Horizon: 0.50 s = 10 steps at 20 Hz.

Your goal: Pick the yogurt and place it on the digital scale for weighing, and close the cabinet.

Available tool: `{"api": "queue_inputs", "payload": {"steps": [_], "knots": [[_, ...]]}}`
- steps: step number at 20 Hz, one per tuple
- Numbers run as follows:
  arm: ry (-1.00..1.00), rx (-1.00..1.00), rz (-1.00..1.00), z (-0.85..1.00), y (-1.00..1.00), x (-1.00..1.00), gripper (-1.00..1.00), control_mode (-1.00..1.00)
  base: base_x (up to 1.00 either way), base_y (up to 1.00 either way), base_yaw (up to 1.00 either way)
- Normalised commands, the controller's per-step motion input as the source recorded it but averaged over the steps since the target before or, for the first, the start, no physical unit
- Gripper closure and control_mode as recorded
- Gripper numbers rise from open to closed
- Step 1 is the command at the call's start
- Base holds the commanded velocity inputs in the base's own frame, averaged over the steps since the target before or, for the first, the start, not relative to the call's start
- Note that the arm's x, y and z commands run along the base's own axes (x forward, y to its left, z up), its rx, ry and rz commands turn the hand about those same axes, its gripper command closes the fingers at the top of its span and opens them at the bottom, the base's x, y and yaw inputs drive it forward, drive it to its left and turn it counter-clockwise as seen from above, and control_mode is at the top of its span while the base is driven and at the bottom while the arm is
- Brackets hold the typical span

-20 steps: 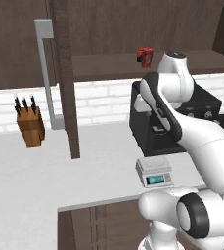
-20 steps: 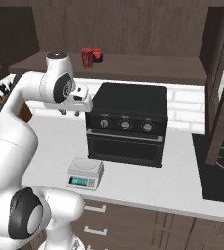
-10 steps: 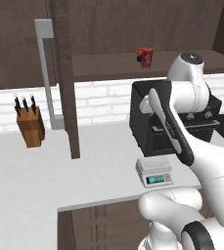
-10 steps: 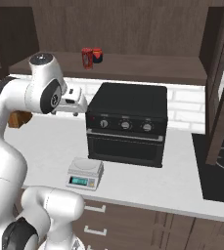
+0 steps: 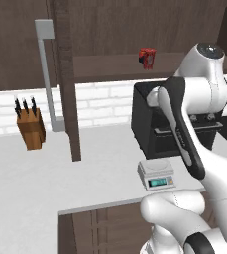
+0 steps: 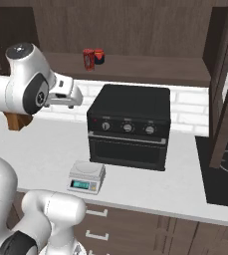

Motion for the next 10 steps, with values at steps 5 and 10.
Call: {"api": "queue_inputs", "payload": {"steps": [5, 10], "knots": [[-0.25, -0.06, 0.00, 0.59, 0.00, -0.06, -1.00, -1.00, 0.00, 0.00, 0.00], [-0.22, -0.05, 0.00, 0.45, 0.00, 0.00, -1.00, -1.00, 0.00, 0.00, 0.00]]}}
